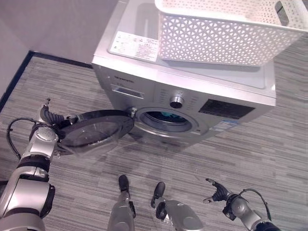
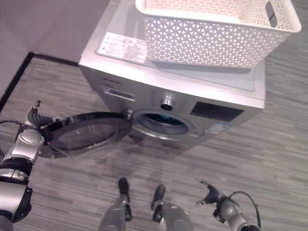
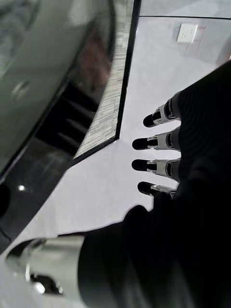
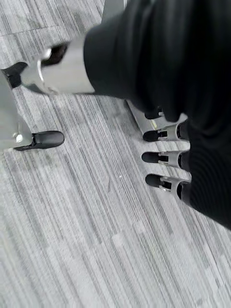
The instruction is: Grab the laundry basket,head to the washer,open it,put in the laundry and shut it.
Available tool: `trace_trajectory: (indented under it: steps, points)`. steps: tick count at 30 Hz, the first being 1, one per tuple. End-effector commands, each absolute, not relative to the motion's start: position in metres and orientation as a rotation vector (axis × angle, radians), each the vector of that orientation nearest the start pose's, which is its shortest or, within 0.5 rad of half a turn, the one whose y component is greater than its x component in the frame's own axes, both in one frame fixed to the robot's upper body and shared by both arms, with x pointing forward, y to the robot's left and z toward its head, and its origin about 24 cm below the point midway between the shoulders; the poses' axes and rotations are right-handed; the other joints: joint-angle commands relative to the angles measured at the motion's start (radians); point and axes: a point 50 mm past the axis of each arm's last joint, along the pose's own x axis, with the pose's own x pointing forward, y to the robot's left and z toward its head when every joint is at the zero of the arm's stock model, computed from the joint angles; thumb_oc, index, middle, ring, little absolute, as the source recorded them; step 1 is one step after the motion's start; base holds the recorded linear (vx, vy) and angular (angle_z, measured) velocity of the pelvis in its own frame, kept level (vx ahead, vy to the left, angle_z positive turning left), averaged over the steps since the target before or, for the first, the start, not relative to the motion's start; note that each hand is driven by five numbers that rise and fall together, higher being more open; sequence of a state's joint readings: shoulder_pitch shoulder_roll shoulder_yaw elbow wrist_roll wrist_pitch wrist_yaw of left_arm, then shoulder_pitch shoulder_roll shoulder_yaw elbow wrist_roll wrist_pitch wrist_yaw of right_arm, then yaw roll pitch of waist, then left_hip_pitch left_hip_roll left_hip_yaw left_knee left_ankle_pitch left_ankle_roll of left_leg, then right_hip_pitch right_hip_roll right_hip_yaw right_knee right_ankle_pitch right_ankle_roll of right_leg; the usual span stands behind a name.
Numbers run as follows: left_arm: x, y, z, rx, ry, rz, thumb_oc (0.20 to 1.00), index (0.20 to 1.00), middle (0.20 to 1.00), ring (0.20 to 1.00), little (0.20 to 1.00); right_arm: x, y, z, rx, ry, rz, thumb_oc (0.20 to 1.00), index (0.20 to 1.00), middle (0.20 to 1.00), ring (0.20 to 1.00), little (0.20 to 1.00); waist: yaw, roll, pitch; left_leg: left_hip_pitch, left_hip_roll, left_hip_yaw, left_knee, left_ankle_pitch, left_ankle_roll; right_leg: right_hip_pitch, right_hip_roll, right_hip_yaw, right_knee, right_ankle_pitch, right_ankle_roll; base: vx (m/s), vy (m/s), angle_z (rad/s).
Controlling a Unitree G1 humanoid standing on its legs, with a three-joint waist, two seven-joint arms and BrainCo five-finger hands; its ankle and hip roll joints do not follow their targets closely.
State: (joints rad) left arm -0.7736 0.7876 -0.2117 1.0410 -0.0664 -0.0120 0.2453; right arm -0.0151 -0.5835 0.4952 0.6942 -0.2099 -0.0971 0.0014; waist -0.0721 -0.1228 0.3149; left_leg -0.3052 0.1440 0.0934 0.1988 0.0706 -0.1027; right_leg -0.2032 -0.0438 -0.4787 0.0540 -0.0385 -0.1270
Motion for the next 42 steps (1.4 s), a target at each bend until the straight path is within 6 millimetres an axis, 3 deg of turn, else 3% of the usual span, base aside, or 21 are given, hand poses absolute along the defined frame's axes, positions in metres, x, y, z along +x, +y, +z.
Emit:
trace_trajectory:
  steps: [1,3,6,11,17,19,20,21,22,23,24,25,26,27,29,30,31,32,38,39,42]
  points:
    - [0.361,0.348,0.191,0.624,-0.056,0.609,1.0,1.0,1.0,1.0,1.0,0.15,-0.291,-0.092,-0.925,0.791,0.293,1.0,1.0,1.0,1.0,1.0,-0.09,0.044,-0.05,0.113,0.044,0.125,-0.188,-0.083,0.005,-0.094,-0.068,0.08,-0.06,0.066,0.211,-0.3,0.261,0.21]
    - [0.362,0.353,0.204,0.621,-0.078,0.629,1.0,1.0,1.0,1.0,1.0,0.158,-0.287,-0.084,-0.945,0.731,0.315,1.0,1.0,1.0,1.0,1.0,-0.097,0.029,-0.039,0.096,0.038,0.159,-0.221,-0.065,0.005,-0.145,-0.079,0.104,-0.045,0.093,0.216,-0.2,0.156,0.29]
    - [0.36,0.356,0.202,0.628,-0.066,0.636,1.0,1.0,1.0,1.0,1.0,0.159,-0.285,-0.082,-0.953,0.714,0.333,1.0,1.0,1.0,1.0,1.0,-0.099,0.023,-0.04,0.096,0.034,0.167,-0.226,-0.065,0.007,-0.153,-0.082,0.112,-0.043,0.1,0.219,-0.04,0.061,-0.64]
    - [0.361,0.357,0.189,0.651,0.022,0.601,1.0,1.0,1.0,1.0,1.0,0.166,-0.271,-0.076,-0.965,0.646,0.412,1.0,1.0,1.0,1.0,1.0,-0.098,0.005,-0.003,0.095,0.012,0.166,-0.204,-0.076,0.021,-0.144,-0.099,0.127,-0.037,0.112,0.22,-0.04,0.053,-0.14]
    - [0.363,0.353,0.166,0.673,0.153,0.522,1.0,1.0,1.0,1.0,1.0,0.172,-0.268,-0.071,-0.98,0.621,0.439,1.0,1.0,1.0,1.0,1.0,-0.093,-0.001,0.029,0.127,0.0,0.161,-0.217,-0.071,0.023,-0.111,-0.105,0.117,-0.042,0.119,0.224,0.0,0.003,0.04]
    - [0.349,0.358,0.116,0.731,0.43,0.389,1.0,1.0,1.0,1.0,1.0,0.177,-0.275,-0.071,-1.009,0.654,0.426,1.0,1.0,1.0,1.0,1.0,-0.092,0.007,0.032,0.153,-0.001,0.162,-0.241,-0.061,0.021,-0.092,-0.102,0.114,-0.048,0.119,0.226,0.04,0.0,0.0]
    - [0.348,0.358,0.115,0.731,0.431,0.388,1.0,1.0,1.0,1.0,1.0,0.177,-0.275,-0.071,-1.009,0.655,0.426,1.0,1.0,1.0,1.0,1.0,-0.091,0.008,0.033,0.156,-0.001,0.163,-0.243,-0.06,0.02,-0.09,-0.101,0.114,-0.049,0.119,0.226,0.04,0.013,-0.02]
    - [0.338,0.361,0.095,0.751,0.535,0.341,1.0,1.0,1.0,1.0,1.0,0.178,-0.28,-0.069,-1.018,0.667,0.416,1.0,1.0,1.0,1.0,1.0,-0.09,0.011,0.032,0.165,-0.001,0.164,-0.247,-0.061,0.02,-0.085,-0.099,0.117,-0.05,0.119,0.227,0.02,0.005,-0.04]
    - [0.338,0.361,0.094,0.751,0.535,0.341,1.0,1.0,1.0,1.0,1.0,0.178,-0.28,-0.069,-1.019,0.668,0.416,1.0,1.0,1.0,1.0,1.0,-0.09,0.012,0.032,0.166,-0.001,0.164,-0.247,-0.061,0.02,-0.084,-0.099,0.117,-0.05,0.119,0.227,0.04,0.009,-0.06]
    - [0.321,0.363,0.064,0.778,0.679,0.253,1.0,1.0,1.0,1.0,1.0,0.18,-0.288,-0.065,-1.033,0.686,0.401,1.0,1.0,1.0,1.0,1.0,-0.09,0.017,0.027,0.181,0.003,0.167,-0.246,-0.065,0.021,-0.075,-0.095,0.122,-0.05,0.118,0.226,0.03,0.004,-0.03]
    - [0.321,0.363,0.064,0.777,0.679,0.253,1.0,1.0,1.0,1.0,1.0,0.179,-0.289,-0.065,-1.034,0.687,0.401,1.0,1.0,1.0,1.0,1.0,-0.09,0.017,0.027,0.181,0.003,0.167,-0.247,-0.065,0.021,-0.075,-0.095,0.122,-0.05,0.118,0.226,0.07,0.003,-0.03]
    - [0.307,0.359,0.039,0.773,0.772,0.171,1.0,1.0,1.0,1.0,1.0,0.182,-0.294,-0.059,-1.04,0.681,0.387,1.0,1.0,1.0,1.0,1.0,-0.093,0.02,0.02,0.193,0.004,0.169,-0.242,-0.071,0.021,-0.068,-0.092,0.125,-0.047,0.113,0.222,0.06,-0.011,-0.01]
    - [0.298,0.348,0.016,0.732,0.817,0.085,1.0,1.0,1.0,1.0,1.0,0.182,-0.298,-0.054,-1.044,0.675,0.381,1.0,1.0,1.0,1.0,1.0,-0.097,0.025,0.016,0.199,0.007,0.174,-0.238,-0.076,0.02,-0.062,-0.093,0.128,-0.043,0.108,0.22,0.06,-0.01,-0.02]
    - [0.297,0.348,0.015,0.73,0.819,0.083,1.0,1.0,1.0,1.0,1.0,0.182,-0.298,-0.053,-1.045,0.677,0.381,1.0,1.0,1.0,1.0,1.0,-0.097,0.026,0.015,0.199,0.007,0.174,-0.238,-0.077,0.02,-0.062,-0.093,0.128,-0.042,0.108,0.22,0.03,-0.013,-0.01]
    - [0.286,0.333,-0.01,0.675,0.851,-0.008,1.0,1.0,1.0,1.0,1.0,0.179,-0.3,-0.053,-1.045,0.683,0.381,1.0,1.0,1.0,1.0,1.0,-0.098,0.038,0.004,0.206,0.009,0.18,-0.236,-0.083,0.021,-0.058,-0.092,0.131,-0.04,0.104,0.22,0.03,0.0,0.01]
    - [0.28,0.319,-0.024,0.644,0.853,-0.074,1.0,1.0,1.0,1.0,1.0,0.177,-0.3,-0.054,-1.043,0.692,0.377,1.0,1.0,1.0,1.0,1.0,-0.097,0.047,-0.004,0.213,0.009,0.184,-0.237,-0.086,0.021,-0.055,-0.091,0.133,-0.039,0.1,0.219,0.1,0.015,0.02]
    - [0.276,0.29,-0.042,0.562,0.809,-0.153,1.0,1.0,1.0,1.0,1.0,0.177,-0.299,-0.056,-1.031,0.697,0.37,1.0,1.0,1.0,1.0,1.0,-0.098,0.062,-0.022,0.221,0.009,0.19,-0.241,-0.088,0.022,-0.051,-0.089,0.136,-0.037,0.094,0.218,0.08,0.014,0.02]
    - [0.275,0.29,-0.043,0.56,0.811,-0.154,1.0,1.0,1.0,1.0,1.0,0.176,-0.299,-0.057,-1.032,0.699,0.371,1.0,1.0,1.0,1.0,1.0,-0.098,0.063,-0.024,0.221,0.009,0.191,-0.242,-0.089,0.022,-0.051,-0.089,0.136,-0.037,0.094,0.218,0.09,0.014,-0.03]
    - [0.277,0.202,-0.065,0.318,0.635,-0.226,1.0,1.0,1.0,1.0,1.0,0.181,-0.29,-0.069,-1.04,0.709,0.381,1.0,1.0,1.0,1.0,1.0,-0.105,0.103,-0.085,0.249,0.003,0.221,-0.247,-0.106,0.033,-0.038,-0.076,0.165,-0.053,0.092,0.222,0.07,0.021,-0.09]
    - [0.277,0.202,-0.065,0.318,0.635,-0.226,1.0,1.0,1.0,1.0,1.0,0.181,-0.29,-0.069,-1.04,0.709,0.381,1.0,1.0,1.0,1.0,1.0,-0.105,0.103,-0.085,0.249,0.003,0.222,-0.247,-0.106,0.033,-0.038,-0.076,0.166,-0.053,0.092,0.222,0.05,0.023,-0.41]
    - [0.287,0.155,-0.058,0.259,0.533,-0.274,1.0,1.0,1.0,1.0,1.0,0.183,-0.279,-0.078,-1.028,0.709,0.386,1.0,1.0,1.0,1.0,1.0,-0.122,0.123,-0.116,0.274,0.0,0.258,-0.254,-0.115,0.035,-0.03,-0.061,0.195,-0.078,0.098,0.226,0.09,0.015,-0.4]
